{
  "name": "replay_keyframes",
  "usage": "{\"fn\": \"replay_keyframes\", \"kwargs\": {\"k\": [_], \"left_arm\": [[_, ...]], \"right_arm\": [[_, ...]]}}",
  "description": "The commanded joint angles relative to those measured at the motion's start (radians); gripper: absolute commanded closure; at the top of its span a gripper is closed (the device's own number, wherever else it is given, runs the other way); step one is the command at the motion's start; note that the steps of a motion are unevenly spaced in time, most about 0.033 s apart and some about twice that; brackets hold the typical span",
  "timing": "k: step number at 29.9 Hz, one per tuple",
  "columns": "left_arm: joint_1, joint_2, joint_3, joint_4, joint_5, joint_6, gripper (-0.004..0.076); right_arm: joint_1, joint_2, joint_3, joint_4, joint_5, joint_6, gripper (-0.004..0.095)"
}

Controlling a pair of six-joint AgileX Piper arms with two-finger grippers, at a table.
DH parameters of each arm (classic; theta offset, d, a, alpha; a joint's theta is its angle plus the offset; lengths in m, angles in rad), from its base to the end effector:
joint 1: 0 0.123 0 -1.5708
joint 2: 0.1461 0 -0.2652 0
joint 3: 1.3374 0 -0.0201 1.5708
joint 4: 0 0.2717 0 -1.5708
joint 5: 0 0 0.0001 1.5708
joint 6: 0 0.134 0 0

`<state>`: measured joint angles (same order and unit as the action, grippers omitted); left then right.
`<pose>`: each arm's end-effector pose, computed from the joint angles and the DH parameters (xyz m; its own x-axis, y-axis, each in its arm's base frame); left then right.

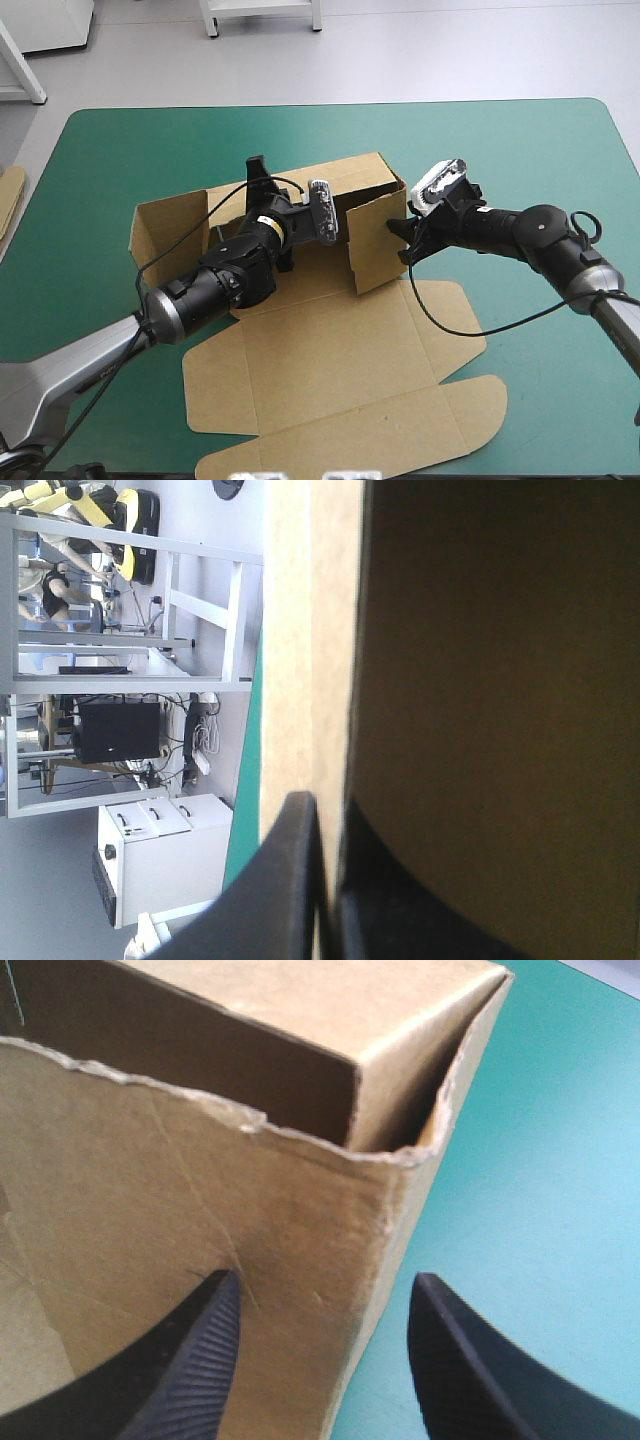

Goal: Fold the box

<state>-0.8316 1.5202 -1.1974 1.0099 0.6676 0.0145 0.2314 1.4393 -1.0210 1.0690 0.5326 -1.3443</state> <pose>0.3121 -0.2380 0.2756 0.0278 0.9679 -0.2498 0.5259 0.1983 0.8271 0.3424 0.1420 0.2504 -0.3361 -0.3865 -0.8589 -0.7145 0.6988 -0.0349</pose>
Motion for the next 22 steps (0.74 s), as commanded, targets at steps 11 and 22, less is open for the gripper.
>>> {"fn": "replay_keyframes", "kwargs": {"k": [11, 22], "left_arm": [[0.003, -0.024, -0.015, -0.026, -0.032, -0.035, 0.0732], [0.003, -0.024, -0.015, -0.026, -0.034, -0.035, 0.0732]], "right_arm": [[0.037, -0.03, -0.027, 0.053, -0.005, 0.037, 0.0252], [0.058, -0.03, -0.028, 0.065, -0.125, 0.071, 0.0254]]}}
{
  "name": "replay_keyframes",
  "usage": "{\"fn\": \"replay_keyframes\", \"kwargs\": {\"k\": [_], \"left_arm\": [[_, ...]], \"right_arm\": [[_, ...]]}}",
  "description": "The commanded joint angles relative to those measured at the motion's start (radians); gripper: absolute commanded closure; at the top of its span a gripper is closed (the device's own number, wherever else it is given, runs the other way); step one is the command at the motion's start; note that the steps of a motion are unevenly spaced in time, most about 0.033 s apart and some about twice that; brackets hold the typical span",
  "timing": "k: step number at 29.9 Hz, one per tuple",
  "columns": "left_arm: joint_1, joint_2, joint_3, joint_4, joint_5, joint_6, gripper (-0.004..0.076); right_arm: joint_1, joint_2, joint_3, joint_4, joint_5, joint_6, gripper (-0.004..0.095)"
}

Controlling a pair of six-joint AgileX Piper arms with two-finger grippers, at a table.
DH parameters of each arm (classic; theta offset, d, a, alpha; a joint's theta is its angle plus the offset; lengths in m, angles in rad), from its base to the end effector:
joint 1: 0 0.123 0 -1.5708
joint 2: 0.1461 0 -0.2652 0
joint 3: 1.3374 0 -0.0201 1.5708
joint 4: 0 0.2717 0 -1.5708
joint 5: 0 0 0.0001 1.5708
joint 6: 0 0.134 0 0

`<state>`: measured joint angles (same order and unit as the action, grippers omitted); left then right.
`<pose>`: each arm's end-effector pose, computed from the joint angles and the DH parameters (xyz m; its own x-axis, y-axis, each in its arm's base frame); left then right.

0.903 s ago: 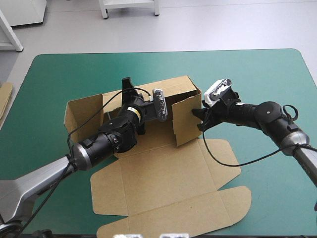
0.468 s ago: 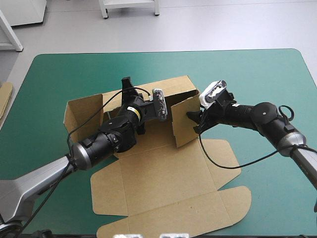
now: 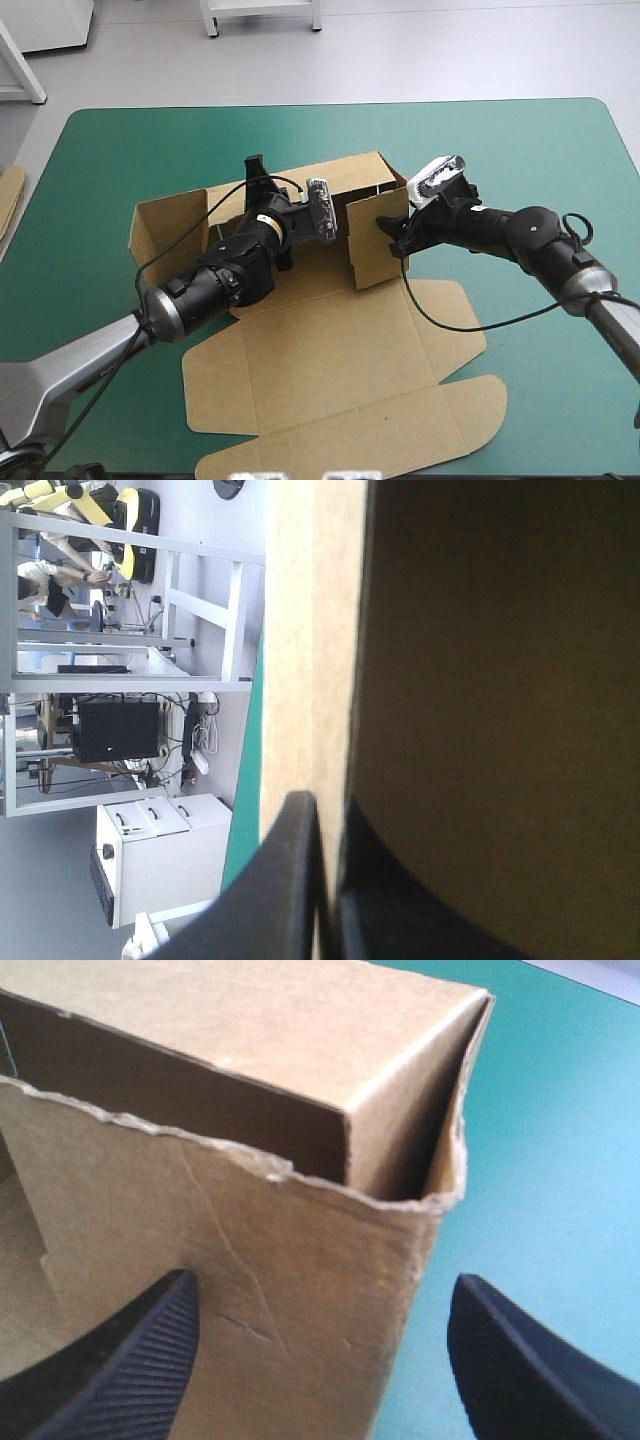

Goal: Fold the box

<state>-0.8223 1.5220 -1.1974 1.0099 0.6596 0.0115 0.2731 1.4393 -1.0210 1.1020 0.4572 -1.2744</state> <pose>0.3145 -0.2363 0.2752 0.0237 0.9666 -0.2550 0.5250 0.2051 0.8260 0.3443 0.1513 0.2545 -0.3680 -0.3090 -0.8770 -0.6664 0.7454 0.0169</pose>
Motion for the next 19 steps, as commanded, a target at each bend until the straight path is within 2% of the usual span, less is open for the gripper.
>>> {"fn": "replay_keyframes", "kwargs": {"k": [1, 11, 19], "left_arm": [[-0.006, -0.026, -0.015, -0.026, -0.026, -0.032, 0.0732], [-0.006, -0.026, -0.015, -0.022, -0.026, -0.053, 0.0732], [-0.006, -0.026, -0.015, 0.037, -0.023, -0.098, 0.0732]], "right_arm": [[0.027, -0.028, -0.028, 0.032, -0.059, 0.002, 0.0254], [0.134, -0.014, -0.028, 0.025, -0.243, 0.012, 0.0287], [0.143, 0.046, -0.028, 0.029, -0.305, 0.049, 0.0305]]}}
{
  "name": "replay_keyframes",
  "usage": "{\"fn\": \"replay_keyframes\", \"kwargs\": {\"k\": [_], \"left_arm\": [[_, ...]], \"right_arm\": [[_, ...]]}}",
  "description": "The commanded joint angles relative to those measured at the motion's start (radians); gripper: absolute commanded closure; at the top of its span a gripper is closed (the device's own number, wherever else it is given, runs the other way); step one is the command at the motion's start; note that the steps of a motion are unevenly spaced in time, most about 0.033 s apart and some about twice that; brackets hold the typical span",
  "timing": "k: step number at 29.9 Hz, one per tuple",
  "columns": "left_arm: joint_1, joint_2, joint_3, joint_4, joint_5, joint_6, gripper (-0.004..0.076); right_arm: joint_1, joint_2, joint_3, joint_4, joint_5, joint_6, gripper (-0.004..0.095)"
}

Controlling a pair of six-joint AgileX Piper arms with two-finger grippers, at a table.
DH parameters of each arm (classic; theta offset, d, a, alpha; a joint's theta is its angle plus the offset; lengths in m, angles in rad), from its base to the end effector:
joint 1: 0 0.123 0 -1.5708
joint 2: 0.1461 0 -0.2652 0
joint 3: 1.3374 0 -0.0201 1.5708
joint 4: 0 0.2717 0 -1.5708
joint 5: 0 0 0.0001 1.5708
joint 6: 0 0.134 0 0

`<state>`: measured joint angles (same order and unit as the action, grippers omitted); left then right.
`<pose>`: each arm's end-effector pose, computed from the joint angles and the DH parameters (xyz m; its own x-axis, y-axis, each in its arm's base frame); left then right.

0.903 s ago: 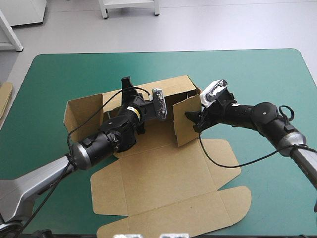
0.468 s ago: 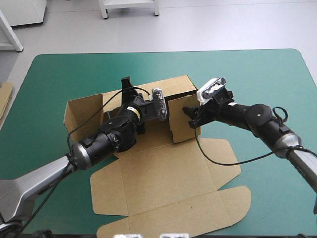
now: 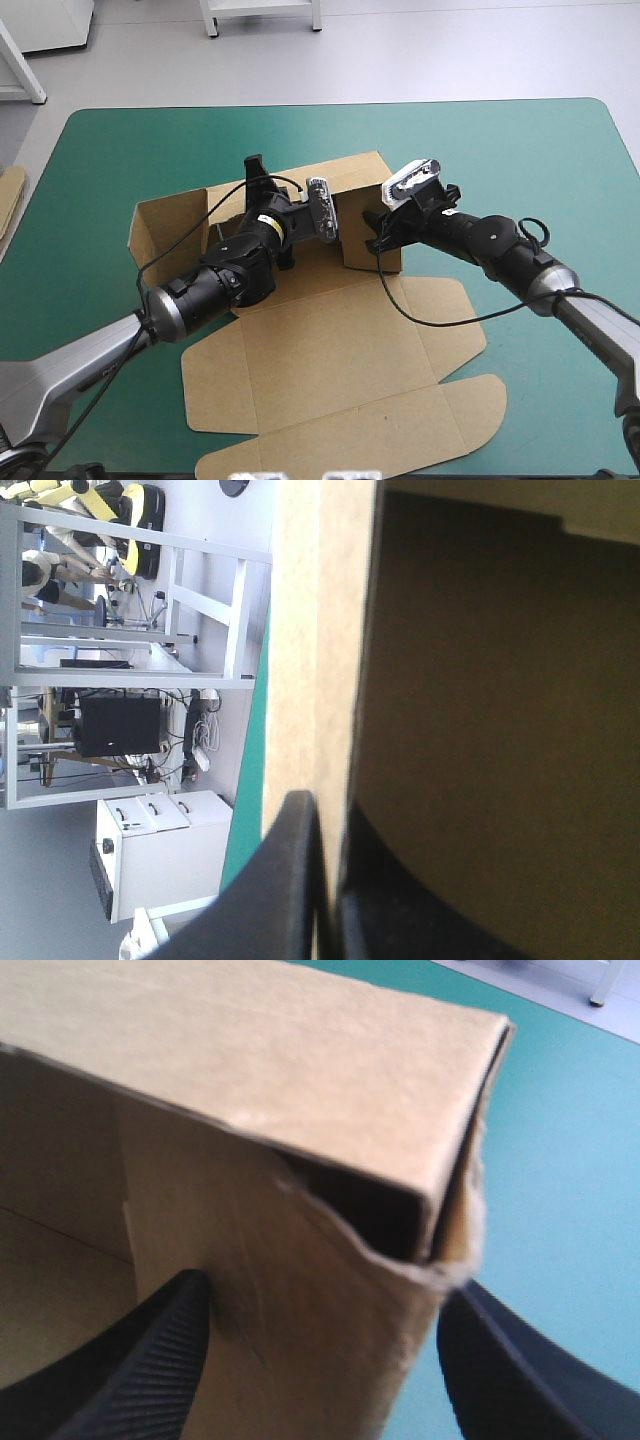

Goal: Fold the box

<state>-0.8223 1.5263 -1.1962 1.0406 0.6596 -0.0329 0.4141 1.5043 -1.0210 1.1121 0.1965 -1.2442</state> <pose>0.3161 -0.2362 0.2752 0.0125 0.9633 -0.2680 0.5124 0.2240 0.8290 0.3533 0.1810 0.2397 -0.3468 -0.3023 -0.8879 -0.5921 0.8047 -0.0428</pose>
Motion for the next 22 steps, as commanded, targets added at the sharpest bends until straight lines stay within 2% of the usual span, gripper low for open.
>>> {"fn": "replay_keyframes", "kwargs": {"k": [1, 10, 13, 15, 22], "left_arm": [[-0.006, -0.031, -0.016, 0.022, -0.023, -0.079, 0.0732], [-0.006, -0.029, -0.016, 0.024, -0.025, -0.085, 0.0732], [-0.006, -0.029, -0.016, 0.024, -0.029, -0.085, 0.0732], [-0.006, -0.029, -0.016, 0.022, -0.035, -0.085, 0.0732], [-0.006, -0.029, -0.016, 0.02, -0.034, -0.085, 0.0732]], "right_arm": [[0.002, -0.019, -0.028, 0.024, -0.059, 0.023, 0.0309], [0.002, -0.019, -0.028, 0.026, -0.06, 0.023, 0.0599], [0.002, -0.019, -0.028, 0.026, -0.056, 0.023, 0.0763], [0.002, -0.019, -0.028, 0.026, -0.038, 0.019, 0.0912], [0.002, -0.019, -0.028, 0.026, -0.016, 0.031, 0.0921]]}}
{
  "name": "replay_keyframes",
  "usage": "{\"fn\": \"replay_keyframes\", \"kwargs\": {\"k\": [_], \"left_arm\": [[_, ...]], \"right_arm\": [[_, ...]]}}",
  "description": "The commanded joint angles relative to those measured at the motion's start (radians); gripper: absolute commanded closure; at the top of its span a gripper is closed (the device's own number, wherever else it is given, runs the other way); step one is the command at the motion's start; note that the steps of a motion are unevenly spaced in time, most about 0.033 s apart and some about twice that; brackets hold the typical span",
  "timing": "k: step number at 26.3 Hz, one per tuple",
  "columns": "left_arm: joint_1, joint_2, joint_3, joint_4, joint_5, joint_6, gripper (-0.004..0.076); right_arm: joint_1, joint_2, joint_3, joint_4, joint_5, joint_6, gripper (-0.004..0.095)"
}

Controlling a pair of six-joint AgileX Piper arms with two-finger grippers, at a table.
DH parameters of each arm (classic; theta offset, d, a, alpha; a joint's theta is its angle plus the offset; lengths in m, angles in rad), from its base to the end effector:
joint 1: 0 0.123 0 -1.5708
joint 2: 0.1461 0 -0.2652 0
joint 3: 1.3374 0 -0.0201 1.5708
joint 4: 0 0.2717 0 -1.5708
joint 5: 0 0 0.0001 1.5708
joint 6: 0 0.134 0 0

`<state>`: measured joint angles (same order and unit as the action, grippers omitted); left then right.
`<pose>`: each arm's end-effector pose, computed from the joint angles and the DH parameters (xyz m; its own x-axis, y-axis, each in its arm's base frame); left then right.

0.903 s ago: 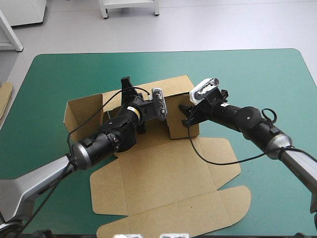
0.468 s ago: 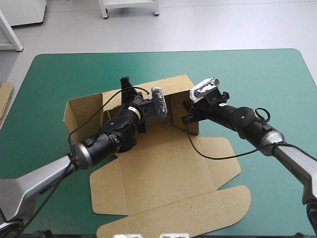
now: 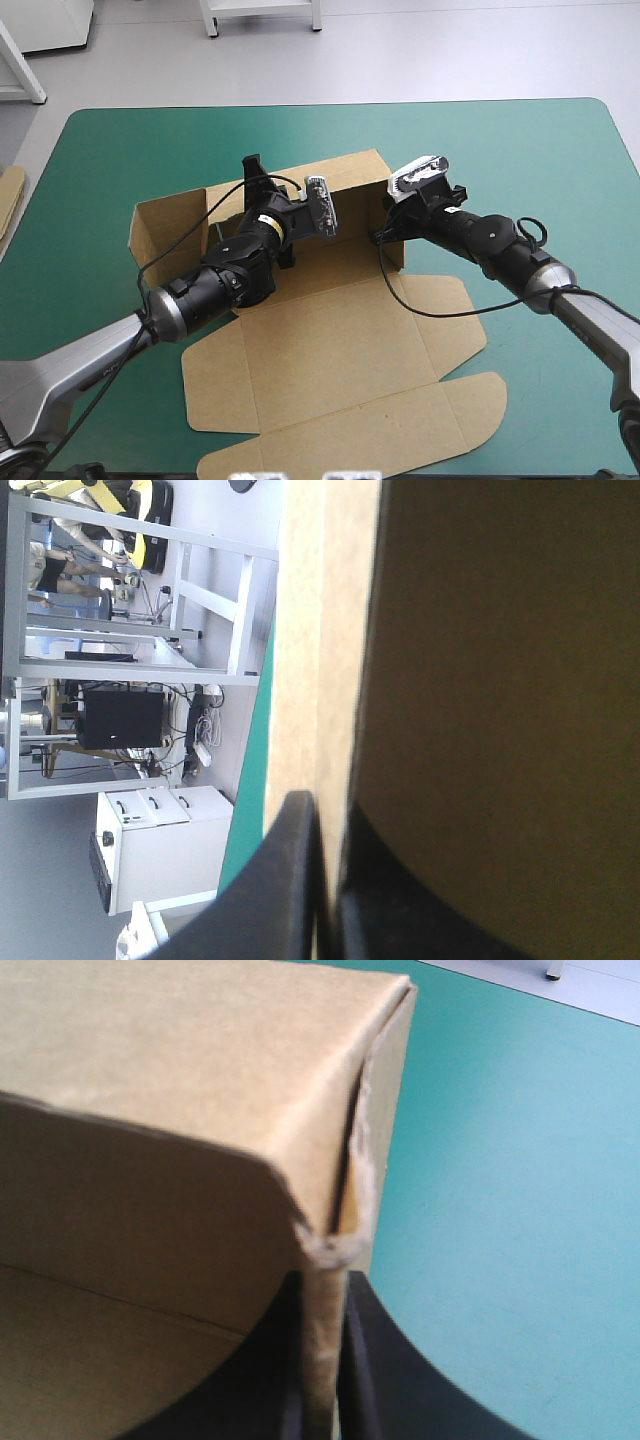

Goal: Fold the box

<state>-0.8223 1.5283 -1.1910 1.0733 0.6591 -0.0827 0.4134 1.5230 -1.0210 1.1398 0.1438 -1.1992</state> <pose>0.3173 -0.2356 0.2749 0.0004 0.9589 -0.2836 0.4994 0.2455 0.8309 0.3601 0.1771 0.2350 -0.3861 -0.2379 -0.8912 -0.5298 0.8481 0.0031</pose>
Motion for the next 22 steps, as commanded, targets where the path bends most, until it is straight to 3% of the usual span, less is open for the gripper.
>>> {"fn": "replay_keyframes", "kwargs": {"k": [1, 10, 22], "left_arm": [[-0.006, -0.031, -0.022, -0.012, -0.033, -0.035, 0.0732], [-0.006, -0.033, -0.022, -0.028, -0.025, -0.035, 0.0722], [-0.01, -0.113, -0.023, -0.21, -0.039, -0.01, 0.0384]], "right_arm": [[0.003, -0.037, -0.028, -0.002, 0.041, -0.01, 0.0921], [0.003, -0.037, -0.028, -0.002, 0.063, 0.009, 0.0921], [0.003, -0.035, -0.028, -0.002, 0.026, 0.056, 0.0921]]}}
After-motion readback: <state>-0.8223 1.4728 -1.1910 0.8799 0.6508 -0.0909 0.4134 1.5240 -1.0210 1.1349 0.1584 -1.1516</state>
